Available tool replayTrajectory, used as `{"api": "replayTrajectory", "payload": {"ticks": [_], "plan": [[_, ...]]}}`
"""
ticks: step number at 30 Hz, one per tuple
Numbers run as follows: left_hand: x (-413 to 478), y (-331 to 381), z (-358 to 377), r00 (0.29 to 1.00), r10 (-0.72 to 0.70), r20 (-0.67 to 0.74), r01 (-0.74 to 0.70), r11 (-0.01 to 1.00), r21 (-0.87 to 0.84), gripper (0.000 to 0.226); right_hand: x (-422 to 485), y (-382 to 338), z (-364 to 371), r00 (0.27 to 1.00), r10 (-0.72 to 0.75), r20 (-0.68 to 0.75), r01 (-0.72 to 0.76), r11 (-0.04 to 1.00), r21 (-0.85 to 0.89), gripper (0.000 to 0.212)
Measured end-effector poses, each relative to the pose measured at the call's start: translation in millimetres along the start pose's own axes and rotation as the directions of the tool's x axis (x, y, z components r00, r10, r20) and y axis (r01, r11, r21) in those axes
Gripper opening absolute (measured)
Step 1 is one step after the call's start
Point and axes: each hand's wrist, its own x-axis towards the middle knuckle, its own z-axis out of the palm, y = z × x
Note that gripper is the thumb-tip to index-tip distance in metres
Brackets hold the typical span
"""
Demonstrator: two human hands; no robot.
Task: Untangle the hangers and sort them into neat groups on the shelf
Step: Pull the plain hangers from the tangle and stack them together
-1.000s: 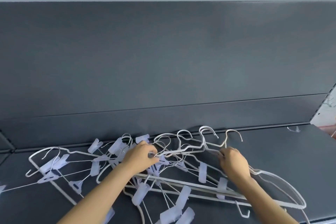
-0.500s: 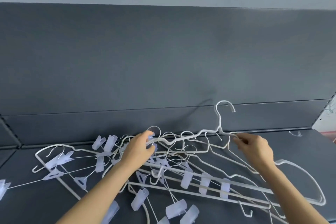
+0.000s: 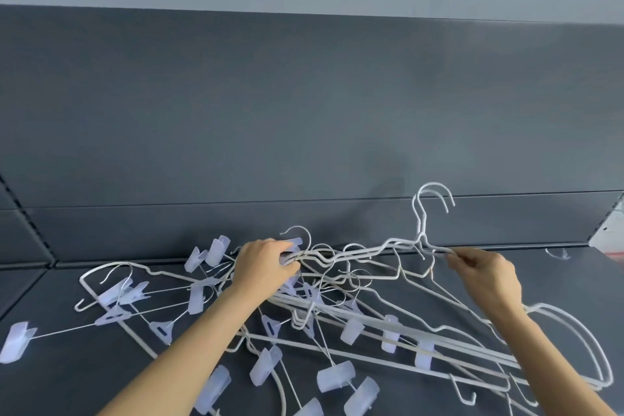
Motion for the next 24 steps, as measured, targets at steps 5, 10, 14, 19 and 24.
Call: {"api": "replayTrajectory", "payload": {"ticks": [5,10,14,19,24], "plan": [[-6.7,-26.8,-7.3,1.000,-0.024,0.005,0.023,0.994,0.110,0.038,-4.1,4.2,9.8,0.998,0.036,0.044,-0.034,0.999,-0.034,0.018],[-15.9,-47.3,-10.0,1.000,0.008,0.015,-0.009,0.995,0.095,0.033,-2.9,1.8,14.2,0.998,-0.003,0.058,0.005,0.999,-0.039,0.021],[-14.9,-56.6,-14.1,0.992,-0.047,-0.117,0.063,0.988,0.140,0.054,0.3,-3.8,15.9,0.992,-0.040,0.116,0.041,0.999,-0.015,0.026],[-15.7,-67.0,-24.1,0.991,-0.132,-0.016,0.133,0.991,0.009,0.015,3.0,-11.3,16.6,0.987,-0.029,0.155,0.033,0.999,-0.024,0.026],[-19.4,-61.0,-25.8,0.994,-0.077,0.072,0.091,0.972,-0.217,0.027,7.1,-28.7,34.8,0.983,-0.049,0.179,0.050,0.999,-0.001,0.029]]}}
